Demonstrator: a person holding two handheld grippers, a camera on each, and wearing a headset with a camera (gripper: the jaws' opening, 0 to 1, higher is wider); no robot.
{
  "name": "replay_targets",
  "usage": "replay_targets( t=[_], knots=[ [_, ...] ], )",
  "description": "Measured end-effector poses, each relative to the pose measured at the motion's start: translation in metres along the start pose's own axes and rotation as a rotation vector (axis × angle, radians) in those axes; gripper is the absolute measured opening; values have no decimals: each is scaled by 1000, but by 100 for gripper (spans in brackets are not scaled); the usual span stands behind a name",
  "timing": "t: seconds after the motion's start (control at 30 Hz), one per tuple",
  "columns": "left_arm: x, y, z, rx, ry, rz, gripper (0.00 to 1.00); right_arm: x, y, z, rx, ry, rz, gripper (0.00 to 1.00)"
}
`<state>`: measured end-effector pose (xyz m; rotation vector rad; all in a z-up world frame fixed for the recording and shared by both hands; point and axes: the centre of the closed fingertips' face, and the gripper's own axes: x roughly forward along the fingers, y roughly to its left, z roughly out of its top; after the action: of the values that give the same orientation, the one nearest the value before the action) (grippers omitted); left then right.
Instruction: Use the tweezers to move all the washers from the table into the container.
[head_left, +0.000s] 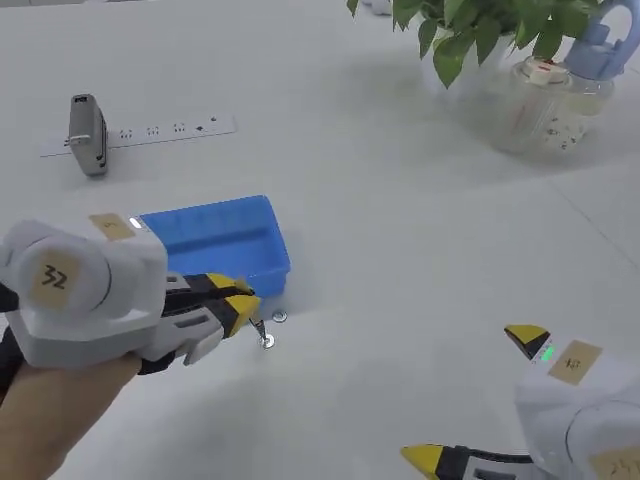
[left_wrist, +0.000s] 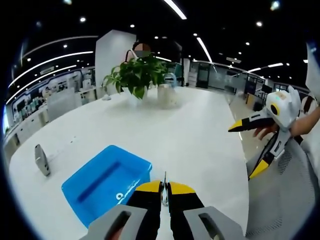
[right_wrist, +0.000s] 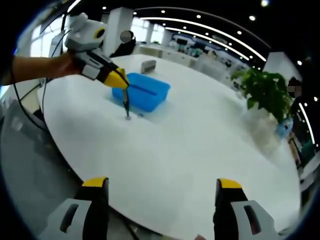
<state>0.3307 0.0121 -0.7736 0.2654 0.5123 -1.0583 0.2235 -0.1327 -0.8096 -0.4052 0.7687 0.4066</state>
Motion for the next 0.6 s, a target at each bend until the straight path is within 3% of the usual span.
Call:
replay_targets(
  t=[0.6],
  knots=[
    [4,-3,-1,55,6,-2,0,0,1,-2,-14,14,4,85]
  ],
)
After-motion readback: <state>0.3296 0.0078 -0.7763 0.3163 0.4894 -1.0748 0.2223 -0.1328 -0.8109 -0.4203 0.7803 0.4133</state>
